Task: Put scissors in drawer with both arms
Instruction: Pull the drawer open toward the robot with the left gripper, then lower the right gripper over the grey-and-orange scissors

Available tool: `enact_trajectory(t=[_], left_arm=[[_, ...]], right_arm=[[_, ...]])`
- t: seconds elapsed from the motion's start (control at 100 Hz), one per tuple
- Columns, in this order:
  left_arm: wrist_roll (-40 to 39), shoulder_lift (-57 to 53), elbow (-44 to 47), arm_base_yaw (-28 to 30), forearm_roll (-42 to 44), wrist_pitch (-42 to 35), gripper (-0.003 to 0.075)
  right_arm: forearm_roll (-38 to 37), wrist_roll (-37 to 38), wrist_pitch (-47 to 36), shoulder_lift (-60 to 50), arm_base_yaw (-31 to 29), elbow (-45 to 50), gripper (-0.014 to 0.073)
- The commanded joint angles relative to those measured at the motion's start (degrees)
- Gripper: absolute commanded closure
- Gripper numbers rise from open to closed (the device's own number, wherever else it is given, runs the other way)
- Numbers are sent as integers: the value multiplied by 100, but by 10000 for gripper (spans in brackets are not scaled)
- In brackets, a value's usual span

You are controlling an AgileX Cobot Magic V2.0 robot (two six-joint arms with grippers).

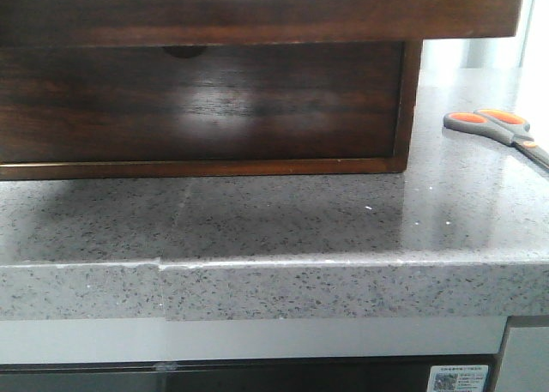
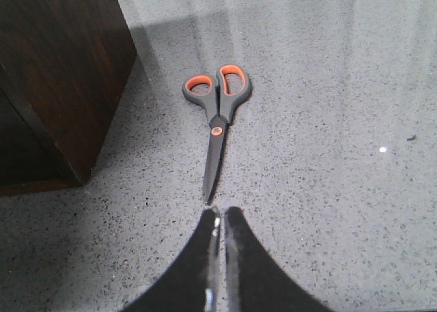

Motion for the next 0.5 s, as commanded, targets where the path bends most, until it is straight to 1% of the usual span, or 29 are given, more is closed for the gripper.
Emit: enact_trajectory(t=[0.0, 0.07, 0.19, 0.3, 0.37, 0.49], left_arm=[[-408, 4, -231, -52, 117, -354, 416], [-507, 4, -231, -52, 228, -482, 416], [-744, 4, -231, -52, 203, -958, 416], [-890, 4, -231, -52, 170, -1120, 419], [-904, 4, -231, -52, -29, -1120, 420], [-904, -7, -231, -52, -718, -1378, 420]], right_arm=[[5, -35, -541, 95, 5, -210, 635], [5, -35, -555, 95, 5, -210, 635], [14, -35, -564, 95, 5, -210, 635], [14, -35, -550, 95, 5, -210, 635], [14, -35, -450, 95, 5, -210, 634], [48, -35, -373, 95, 5, -210, 634]])
